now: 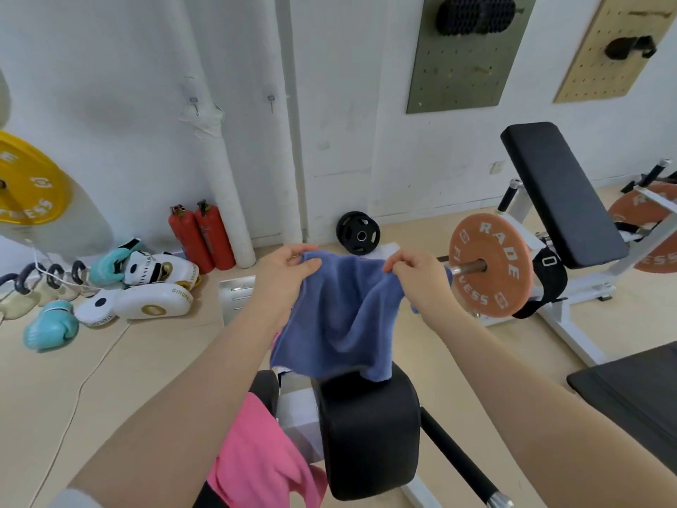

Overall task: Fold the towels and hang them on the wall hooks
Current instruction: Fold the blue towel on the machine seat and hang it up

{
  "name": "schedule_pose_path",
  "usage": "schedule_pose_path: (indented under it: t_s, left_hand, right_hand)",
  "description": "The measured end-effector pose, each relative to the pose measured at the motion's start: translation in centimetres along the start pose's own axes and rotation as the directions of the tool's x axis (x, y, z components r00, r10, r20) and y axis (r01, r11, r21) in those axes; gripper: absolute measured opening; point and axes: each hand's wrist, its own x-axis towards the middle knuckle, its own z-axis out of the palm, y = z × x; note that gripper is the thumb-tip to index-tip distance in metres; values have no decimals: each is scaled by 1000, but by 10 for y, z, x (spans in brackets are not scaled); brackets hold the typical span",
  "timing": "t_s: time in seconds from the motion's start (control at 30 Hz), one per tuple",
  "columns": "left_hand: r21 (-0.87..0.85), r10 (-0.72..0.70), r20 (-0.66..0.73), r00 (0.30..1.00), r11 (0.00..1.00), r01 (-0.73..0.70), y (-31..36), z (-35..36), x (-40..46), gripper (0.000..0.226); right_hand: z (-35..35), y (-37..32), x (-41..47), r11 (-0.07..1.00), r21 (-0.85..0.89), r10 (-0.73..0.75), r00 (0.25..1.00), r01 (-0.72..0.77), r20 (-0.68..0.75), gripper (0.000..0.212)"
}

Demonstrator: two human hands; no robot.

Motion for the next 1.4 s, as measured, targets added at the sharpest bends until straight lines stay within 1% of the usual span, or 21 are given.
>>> schedule_pose_path:
  t_s: [0.07, 0.13, 0.17, 0.2, 0.27, 0.33, 0.4, 0.5, 0.57, 0.67, 0.7, 0.73, 0.83, 0.9, 0.97, 1.03, 1.1, 1.2, 1.23, 1.33, 1.4]
  left_hand:
    - [-37, 35, 46, 998, 999, -34, 8, 12, -16, 20]
    - [-47, 90, 74, 993, 995, -87, 18, 24, -29, 22]
    - [-52, 116, 79, 990, 992, -112, 24, 30, -36, 23]
    - [-60, 138, 79, 987, 989, -133, 29, 34, -42, 22]
    - [-88, 162, 59, 985, 984, -157, 36, 43, -54, 22]
    - [-91, 180, 14, 984, 980, -178, 38, 49, -67, 24]
    - [-68, 174, -27, 984, 982, -175, 35, 55, -80, 21]
    - [-67, 123, -63, 990, 990, -128, 26, 65, -100, 13]
    - [-97, 89, -66, 994, 991, -95, 22, 71, -114, 18]
    - [-154, 46, -24, 999, 987, -49, 18, 77, -135, 24]
    - [-176, 29, -8, 1000, 984, -30, 17, 80, -141, 26]
    - [-191, 17, 3, 1000, 982, -16, 15, 83, -148, 29]
    - [-269, -24, 46, 999, 962, 36, 10, 92, -167, 31]
    - [-361, -43, 118, 992, 929, 83, 7, 95, -179, 27]
    - [-372, -5, 187, 982, 925, 75, 4, 96, -190, 23]
    - [-359, 28, 222, 975, 932, 55, -2, 100, -197, 24]
    - [-372, 19, 226, 974, 926, 68, -4, 105, -204, 31]
    - [-427, 35, 258, 965, 901, 82, -5, 109, -214, 40]
    - [-414, 51, 256, 965, 908, 62, -5, 110, -218, 39]
    - [-269, 103, 165, 981, 962, -55, -5, 110, -223, 16]
    - [-239, 104, 154, 983, 969, -66, -4, 106, -225, 16]
  right_hand:
    - [-7, -7, -12, 969, 243, 28, 998, -40, 53, 34]
    - [-18, -14, -24, 857, 503, 6, 976, -117, 218, 38]
    - [-24, -16, -29, 814, 563, -35, 955, -143, 293, 41]
    - [-31, -19, -35, 806, 578, -94, 936, -129, 340, 43]
    - [-44, -24, -50, 853, 521, -201, 917, -8, 343, 37]
    - [-55, -29, -67, 914, 387, -243, 927, 120, 286, 23]
    - [-62, -27, -76, 938, 232, -308, 929, 259, 207, 15]
    - [-64, -17, -89, 867, 75, -497, 854, 492, 151, 8]
    - [-65, -8, -98, 817, 65, -576, 801, 574, 166, 4]
    - [-72, 1, -115, 831, 85, -555, 805, 550, 208, 13]
    - [-74, 4, -120, 828, 55, -556, 805, 558, 207, 10]
    - [-75, 7, -125, 818, 17, -566, 799, 575, 203, 4]
    - [-80, 10, -139, 806, -33, -580, 799, 591, 160, 9]
    - [-86, 11, -145, 817, -30, -568, 813, 575, 130, 7]
    - [-92, 15, -149, 838, -48, -537, 836, 544, 116, 12]
    - [-96, 20, -153, 861, -73, -498, 863, 504, 84, 17]
    - [-97, 24, -158, 874, -96, -473, 880, 476, 46, 20]
    - [-99, 27, -166, 872, -135, -474, 881, 470, 4, 22]
    - [-100, 27, -168, 871, -148, -474, 881, 468, 0, 22]
    - [-105, 30, -172, 842, -214, -501, 865, 495, 27, 23]
    - [-110, 33, -173, 812, -254, -527, 847, 525, 68, 30]
